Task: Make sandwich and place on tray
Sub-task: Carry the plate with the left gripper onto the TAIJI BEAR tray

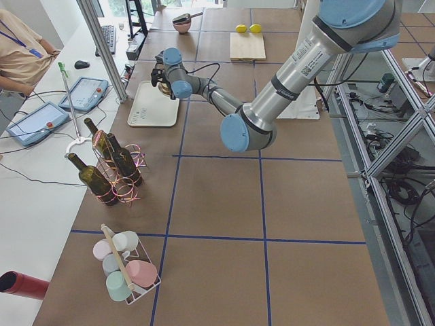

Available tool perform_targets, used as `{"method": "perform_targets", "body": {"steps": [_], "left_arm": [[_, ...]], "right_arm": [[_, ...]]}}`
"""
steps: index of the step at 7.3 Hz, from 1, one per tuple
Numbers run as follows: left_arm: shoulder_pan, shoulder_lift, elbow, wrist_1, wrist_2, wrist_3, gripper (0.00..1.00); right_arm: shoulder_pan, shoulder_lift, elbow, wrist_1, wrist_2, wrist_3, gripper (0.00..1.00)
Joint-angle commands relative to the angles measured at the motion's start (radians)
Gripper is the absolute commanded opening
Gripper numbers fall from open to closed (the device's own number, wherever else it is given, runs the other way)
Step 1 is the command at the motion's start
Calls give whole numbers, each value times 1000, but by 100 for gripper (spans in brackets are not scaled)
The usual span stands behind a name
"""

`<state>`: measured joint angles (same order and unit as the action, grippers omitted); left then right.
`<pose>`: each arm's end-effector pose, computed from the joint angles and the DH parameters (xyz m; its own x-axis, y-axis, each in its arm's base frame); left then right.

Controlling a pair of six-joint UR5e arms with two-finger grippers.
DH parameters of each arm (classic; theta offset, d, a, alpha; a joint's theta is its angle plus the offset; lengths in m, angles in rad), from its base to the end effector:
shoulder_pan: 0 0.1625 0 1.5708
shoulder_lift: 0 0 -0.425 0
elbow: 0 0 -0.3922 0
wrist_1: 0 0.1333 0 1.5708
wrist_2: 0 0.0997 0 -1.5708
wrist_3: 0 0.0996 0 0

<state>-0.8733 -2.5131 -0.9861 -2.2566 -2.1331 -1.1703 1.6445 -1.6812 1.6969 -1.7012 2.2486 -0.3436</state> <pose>0.4743 -0.6909 0.2313 0.4351 -0.0057 -0.9004 0.1986 0.9760 0.0898 0.1027 -0.4291 0.6672 0.7511 -0.2124 0.6251 0.1910 0.9763 0.1021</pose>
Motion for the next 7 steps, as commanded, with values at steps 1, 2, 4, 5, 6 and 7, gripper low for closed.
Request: {"method": "perform_targets", "body": {"steps": [1, 2, 4, 5, 6, 7], "left_arm": [[-3, -135, 302, -138, 69, 4, 0], [10, -142, 360, -199, 85, 4, 0], [28, -142, 371, -209, 101, 33, 58], [28, -141, 371, -209, 101, 58, 100], [20, -139, 366, -204, 101, 95, 100], [-18, -127, 318, -166, 95, 165, 100]], "right_arm": [[0, 1, 0, 0, -1, 0, 100], [0, 0, 1, 0, -1, 0, 100], [0, -2, 0, 0, -3, 0, 100], [0, 0, -3, 0, -4, -2, 100], [0, -2, -2, 0, -4, 0, 100], [0, 0, -2, 0, -4, 2, 100]]}}
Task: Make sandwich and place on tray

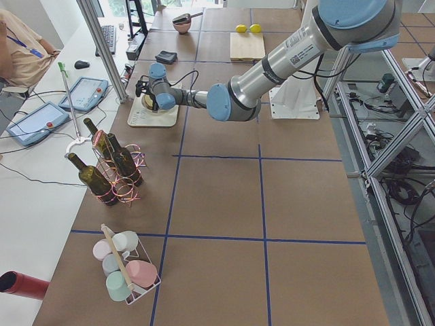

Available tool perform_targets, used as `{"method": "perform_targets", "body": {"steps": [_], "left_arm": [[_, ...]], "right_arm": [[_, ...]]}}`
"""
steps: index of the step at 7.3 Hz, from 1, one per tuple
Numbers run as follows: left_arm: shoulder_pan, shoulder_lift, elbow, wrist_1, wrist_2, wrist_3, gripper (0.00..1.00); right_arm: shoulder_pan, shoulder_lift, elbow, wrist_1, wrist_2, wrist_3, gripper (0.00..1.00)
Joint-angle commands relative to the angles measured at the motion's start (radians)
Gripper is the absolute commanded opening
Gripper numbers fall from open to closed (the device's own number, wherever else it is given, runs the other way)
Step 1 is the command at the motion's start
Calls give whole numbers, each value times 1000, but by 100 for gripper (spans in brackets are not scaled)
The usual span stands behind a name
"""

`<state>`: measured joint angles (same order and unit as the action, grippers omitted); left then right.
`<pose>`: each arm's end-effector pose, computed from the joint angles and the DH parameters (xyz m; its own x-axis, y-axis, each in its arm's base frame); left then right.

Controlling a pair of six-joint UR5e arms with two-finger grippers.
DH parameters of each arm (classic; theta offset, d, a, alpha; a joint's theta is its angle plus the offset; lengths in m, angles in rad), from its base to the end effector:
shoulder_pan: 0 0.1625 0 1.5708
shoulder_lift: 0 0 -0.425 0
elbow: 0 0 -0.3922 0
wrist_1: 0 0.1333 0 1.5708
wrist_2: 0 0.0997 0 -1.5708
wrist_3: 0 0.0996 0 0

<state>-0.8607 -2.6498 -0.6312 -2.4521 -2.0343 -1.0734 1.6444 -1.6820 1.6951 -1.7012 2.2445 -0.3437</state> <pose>0.5136 -0.7336 0.2703 0.5046 0.0678 -0.8607 0.2151 0.9556 0.2014 0.1030 -0.4285 0.6687 0.7534 -0.2111 0.6228 0.1921 0.9764 0.0986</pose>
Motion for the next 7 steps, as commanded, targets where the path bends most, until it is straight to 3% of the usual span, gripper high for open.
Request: {"method": "perform_targets", "body": {"steps": [1, 2, 4, 5, 7], "left_arm": [[-49, 108, -268, 203, -23, 99, 100], [-57, 216, -503, 351, -52, 119, 100], [-70, 522, -962, 494, -92, 198, 100], [-84, 651, -1142, 584, -93, 273, 100], [-173, 938, -1358, 645, -93, 532, 100]], "right_arm": [[0, 1, 1, 0, 1, 5, 100], [0, 1, 1, 0, 1, 5, 100], [0, 1, 3, 2, 0, 23, 100], [0, 4, 3, 2, 0, 32, 100], [0, 4, 3, 2, 1, 35, 100]]}}
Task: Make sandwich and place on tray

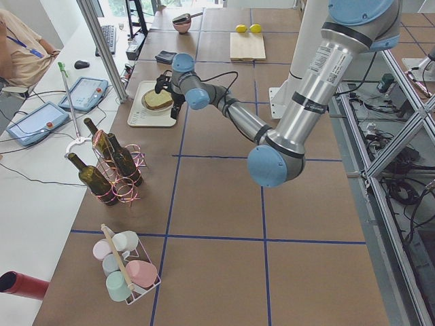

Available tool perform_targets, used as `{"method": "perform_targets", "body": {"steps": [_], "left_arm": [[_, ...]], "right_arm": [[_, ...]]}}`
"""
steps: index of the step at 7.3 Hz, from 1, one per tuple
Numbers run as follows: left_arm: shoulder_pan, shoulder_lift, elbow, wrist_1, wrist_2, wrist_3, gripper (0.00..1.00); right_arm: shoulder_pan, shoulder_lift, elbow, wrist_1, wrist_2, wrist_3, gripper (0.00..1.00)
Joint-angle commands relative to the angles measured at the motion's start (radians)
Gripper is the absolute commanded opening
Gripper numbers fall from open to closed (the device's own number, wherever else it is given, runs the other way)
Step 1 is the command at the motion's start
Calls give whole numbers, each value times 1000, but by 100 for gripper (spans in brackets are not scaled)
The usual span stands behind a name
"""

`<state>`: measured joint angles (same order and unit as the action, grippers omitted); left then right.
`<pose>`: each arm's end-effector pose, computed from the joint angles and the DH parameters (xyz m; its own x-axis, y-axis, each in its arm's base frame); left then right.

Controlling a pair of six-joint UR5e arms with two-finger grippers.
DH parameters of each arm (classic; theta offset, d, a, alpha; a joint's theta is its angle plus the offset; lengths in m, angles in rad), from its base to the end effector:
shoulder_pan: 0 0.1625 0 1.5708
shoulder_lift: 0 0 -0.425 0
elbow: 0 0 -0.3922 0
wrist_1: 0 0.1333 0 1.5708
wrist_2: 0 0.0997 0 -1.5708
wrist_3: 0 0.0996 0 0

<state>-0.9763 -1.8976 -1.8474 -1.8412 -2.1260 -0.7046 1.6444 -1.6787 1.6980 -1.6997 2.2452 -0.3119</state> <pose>0.2625 -0.5326 0.3203 0.5968 0.2733 -0.7544 0.0354 0.9303 0.3650 0.1030 -0.4305 0.6657 0.7590 -0.1847 0.6243 0.1679 0.9820 0.0864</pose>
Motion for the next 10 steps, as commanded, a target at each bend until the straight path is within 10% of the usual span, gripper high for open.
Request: {"method": "perform_targets", "body": {"steps": [1, 5, 10], "left_arm": [[-167, 284, -153, 36, -3, 335, 100], [-560, 632, -63, 43, -233, 793, 100], [-674, 612, -26, 332, -233, 930, 100]], "right_arm": [[0, 2, 0, 0, 1, 4, 100], [0, 2, 2, 0, 1, 4, 100], [0, 1, 5, 0, 1, 4, 100]]}}
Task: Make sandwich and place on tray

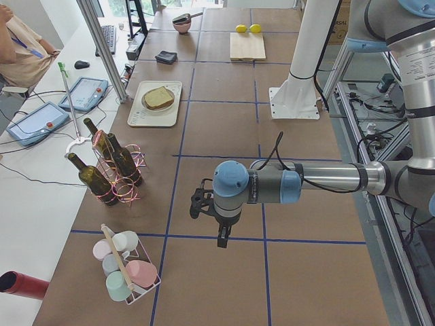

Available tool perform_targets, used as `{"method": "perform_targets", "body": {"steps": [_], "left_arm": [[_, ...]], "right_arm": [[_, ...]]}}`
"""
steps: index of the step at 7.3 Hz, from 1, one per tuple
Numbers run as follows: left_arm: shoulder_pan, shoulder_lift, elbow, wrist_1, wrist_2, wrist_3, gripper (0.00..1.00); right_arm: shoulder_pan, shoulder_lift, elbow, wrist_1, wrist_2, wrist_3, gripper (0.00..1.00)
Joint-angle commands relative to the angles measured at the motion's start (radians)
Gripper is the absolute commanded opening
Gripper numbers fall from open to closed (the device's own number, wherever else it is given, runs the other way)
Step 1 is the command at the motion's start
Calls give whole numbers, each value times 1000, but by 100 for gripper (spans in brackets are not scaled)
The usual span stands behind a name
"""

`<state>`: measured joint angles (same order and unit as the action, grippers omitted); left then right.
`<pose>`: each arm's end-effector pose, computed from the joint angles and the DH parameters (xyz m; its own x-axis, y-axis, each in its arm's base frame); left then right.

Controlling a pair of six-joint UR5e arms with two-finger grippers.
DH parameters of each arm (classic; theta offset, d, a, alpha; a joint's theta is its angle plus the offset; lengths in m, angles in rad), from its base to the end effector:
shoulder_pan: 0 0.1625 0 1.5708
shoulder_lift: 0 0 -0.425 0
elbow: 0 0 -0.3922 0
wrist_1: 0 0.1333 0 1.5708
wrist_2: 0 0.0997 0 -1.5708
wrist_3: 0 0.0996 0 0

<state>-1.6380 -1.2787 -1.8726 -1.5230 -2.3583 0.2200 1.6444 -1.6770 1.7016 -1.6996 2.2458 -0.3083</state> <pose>-0.0872 -0.3617 0.6397 0.6999 0.1451 -0.6993 -0.0878 0.9892 0.1174 0.1031 -0.4317 0.6632 0.7595 -0.1845 0.6238 0.1651 0.9822 0.0895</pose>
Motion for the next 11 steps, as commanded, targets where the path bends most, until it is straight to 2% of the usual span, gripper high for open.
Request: {"method": "perform_targets", "body": {"steps": [1, 4, 11], "left_arm": [[-13, -46, 9, 15, -1, 2, 100], [-13, -88, -3, 17, 1, 2, 100], [-26, -87, -13, 18, 8, 2, 100]], "right_arm": [[0, -1, 3, 0, 0, 0, 100], [0, -4, 7, 0, 0, -2, 100], [0, -3, 21, 0, 0, -17, 100]]}}
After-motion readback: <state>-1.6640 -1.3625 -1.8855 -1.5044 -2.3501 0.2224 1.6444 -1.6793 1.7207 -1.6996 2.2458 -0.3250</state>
